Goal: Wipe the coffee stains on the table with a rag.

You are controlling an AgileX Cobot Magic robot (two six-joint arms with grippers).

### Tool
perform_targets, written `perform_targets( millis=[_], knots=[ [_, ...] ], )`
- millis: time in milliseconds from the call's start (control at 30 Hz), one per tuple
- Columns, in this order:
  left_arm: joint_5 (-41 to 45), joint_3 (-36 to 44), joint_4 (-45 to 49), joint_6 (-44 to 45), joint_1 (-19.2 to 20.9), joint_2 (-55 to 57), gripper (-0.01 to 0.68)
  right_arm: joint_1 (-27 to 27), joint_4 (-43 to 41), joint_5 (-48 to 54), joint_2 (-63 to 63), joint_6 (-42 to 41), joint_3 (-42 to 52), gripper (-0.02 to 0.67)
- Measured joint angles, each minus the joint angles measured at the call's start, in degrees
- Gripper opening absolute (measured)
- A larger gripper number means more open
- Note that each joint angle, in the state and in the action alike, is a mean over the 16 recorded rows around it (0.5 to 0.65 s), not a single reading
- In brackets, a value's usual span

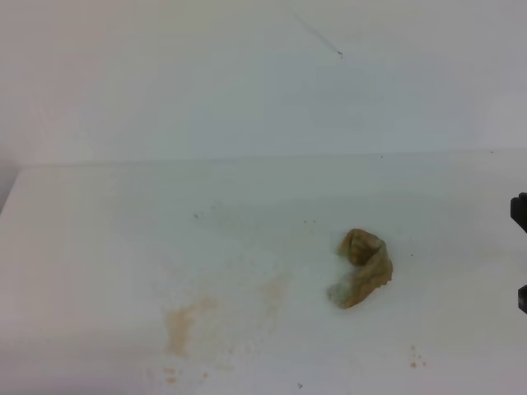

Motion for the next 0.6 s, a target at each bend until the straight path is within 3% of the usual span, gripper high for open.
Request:
perform_targets(
  millis=[367, 600],
  knots=[
    [0.0, 0.0, 0.0, 0.0, -0.01, 0.0, 0.001, -1.29, -0.19, 1.27, -3.34, -0.39, 0.63, 0.003],
    [0.0, 0.0, 0.0, 0.0, -0.02, 0.0, 0.001, -8.47, -0.26, 6.62, -14.98, -0.24, 3.35, 0.003]
  ],
)
